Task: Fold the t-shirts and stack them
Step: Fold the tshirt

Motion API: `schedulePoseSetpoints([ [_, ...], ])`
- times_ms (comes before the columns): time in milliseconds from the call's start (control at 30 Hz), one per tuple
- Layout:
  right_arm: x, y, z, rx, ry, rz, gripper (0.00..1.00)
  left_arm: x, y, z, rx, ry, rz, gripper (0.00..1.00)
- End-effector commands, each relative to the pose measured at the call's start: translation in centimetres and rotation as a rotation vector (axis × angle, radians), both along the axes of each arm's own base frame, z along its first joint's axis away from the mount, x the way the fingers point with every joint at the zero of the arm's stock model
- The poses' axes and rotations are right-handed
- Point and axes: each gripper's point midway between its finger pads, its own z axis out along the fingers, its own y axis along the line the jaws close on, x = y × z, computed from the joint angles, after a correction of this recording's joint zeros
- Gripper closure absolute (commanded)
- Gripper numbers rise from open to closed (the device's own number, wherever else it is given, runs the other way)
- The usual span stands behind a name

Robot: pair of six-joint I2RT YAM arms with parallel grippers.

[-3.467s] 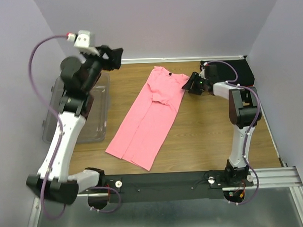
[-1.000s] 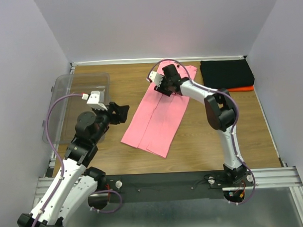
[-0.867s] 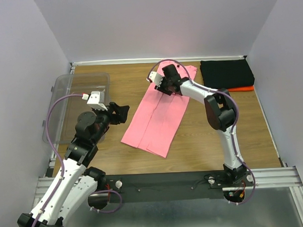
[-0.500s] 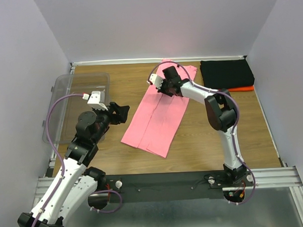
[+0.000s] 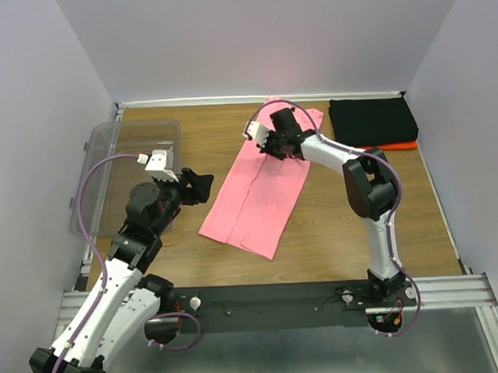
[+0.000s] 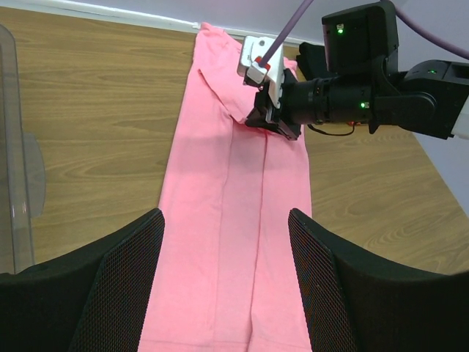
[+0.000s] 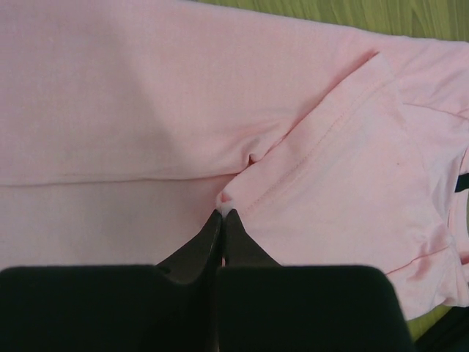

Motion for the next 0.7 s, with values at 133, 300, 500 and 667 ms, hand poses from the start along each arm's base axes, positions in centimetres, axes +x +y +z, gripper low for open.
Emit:
schedulePoseSetpoints([
  [133,-1.8,0.9,0.0,0.043,0.056,0.028,0.71,-0.1,-0.3,-0.7,0.004,0.011,-0.023,0.23],
  [300,-4.1,0.6,2.8,0.115,0.075,0.037,0.43,0.2,-0.5,-1.3,0.015,0.033,-0.026,0.21],
  [500,-19.2,-0.1,4.5,0.209,0.279,0.568,0.27,0.7,-0.9,-2.6,0.026,0.076,-0.036,0.19],
  [667,-29.0,-1.9,-0.6,0.044,0.351,0.822,0.27,0.5,-1.0,-2.3,0.01,0.069,-0.045,0.18],
])
